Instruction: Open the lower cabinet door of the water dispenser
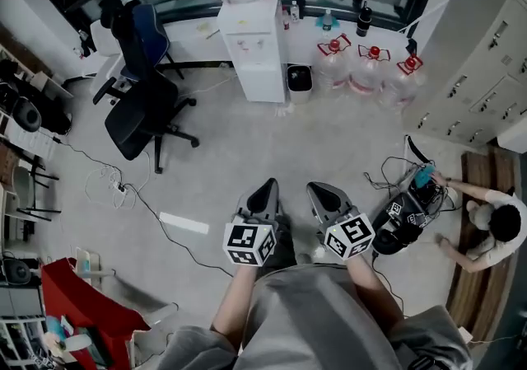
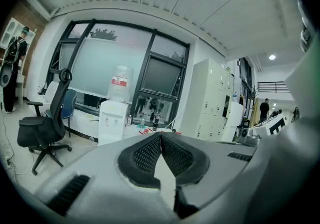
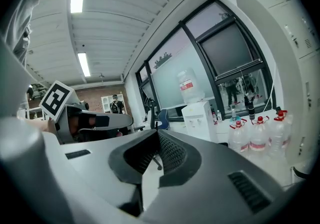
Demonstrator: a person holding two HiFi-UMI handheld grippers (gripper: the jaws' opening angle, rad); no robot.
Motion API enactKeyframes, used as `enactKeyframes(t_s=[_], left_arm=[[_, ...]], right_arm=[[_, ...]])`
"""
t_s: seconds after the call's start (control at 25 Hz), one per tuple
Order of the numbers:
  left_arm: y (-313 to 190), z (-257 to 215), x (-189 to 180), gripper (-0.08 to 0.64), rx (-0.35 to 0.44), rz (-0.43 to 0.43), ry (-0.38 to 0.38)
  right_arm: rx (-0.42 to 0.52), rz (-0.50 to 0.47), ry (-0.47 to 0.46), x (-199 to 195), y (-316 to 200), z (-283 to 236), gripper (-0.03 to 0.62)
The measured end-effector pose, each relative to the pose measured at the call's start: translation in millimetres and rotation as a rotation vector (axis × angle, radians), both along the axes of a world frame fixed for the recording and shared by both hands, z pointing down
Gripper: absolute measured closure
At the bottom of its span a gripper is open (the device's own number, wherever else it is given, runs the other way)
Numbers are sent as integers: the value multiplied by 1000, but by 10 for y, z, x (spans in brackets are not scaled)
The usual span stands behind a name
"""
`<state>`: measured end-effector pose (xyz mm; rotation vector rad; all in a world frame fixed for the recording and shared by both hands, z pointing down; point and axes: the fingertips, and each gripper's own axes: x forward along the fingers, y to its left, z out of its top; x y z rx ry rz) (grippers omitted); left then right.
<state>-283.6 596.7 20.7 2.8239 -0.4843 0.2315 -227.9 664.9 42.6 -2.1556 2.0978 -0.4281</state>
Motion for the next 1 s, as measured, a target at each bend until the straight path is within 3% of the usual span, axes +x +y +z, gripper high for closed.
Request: enactKeyframes(t_s=[0.6, 1.0], left_arm=[[-1448, 186, 1060, 548, -79, 125, -5], [-2374, 285, 1451, 548, -113, 148, 0]], right_arm=[[-96, 94, 4, 903, -1359, 103, 581], [-121, 130, 20, 1325, -2246, 117, 581]])
